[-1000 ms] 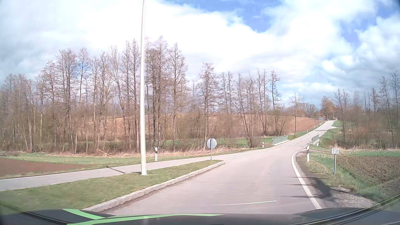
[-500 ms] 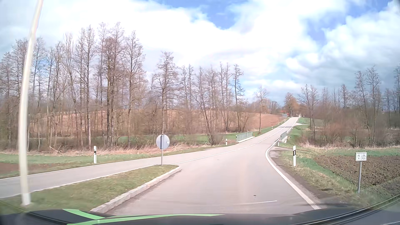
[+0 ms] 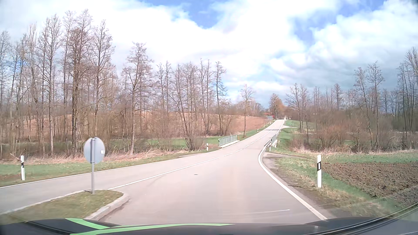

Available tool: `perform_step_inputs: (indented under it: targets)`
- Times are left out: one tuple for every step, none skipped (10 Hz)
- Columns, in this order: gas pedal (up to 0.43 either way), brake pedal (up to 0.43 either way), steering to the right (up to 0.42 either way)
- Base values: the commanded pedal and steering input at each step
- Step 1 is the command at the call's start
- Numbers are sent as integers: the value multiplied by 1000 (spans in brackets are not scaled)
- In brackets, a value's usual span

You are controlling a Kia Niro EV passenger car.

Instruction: Follow the waypoints while adhering to traffic rules and regulations

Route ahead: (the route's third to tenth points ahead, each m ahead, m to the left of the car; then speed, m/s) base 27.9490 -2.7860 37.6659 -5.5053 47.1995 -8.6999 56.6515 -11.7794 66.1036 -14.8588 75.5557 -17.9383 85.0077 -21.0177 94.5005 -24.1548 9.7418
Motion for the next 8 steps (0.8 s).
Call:
perform_step_inputs:
  targets:
    - [220,0,57]
    - [220,0,52]
    - [220,0,49]
    - [220,0,46]
    - [220,0,43]
    - [220,0,38]
    - [220,0,37]
    - [220,0,35]
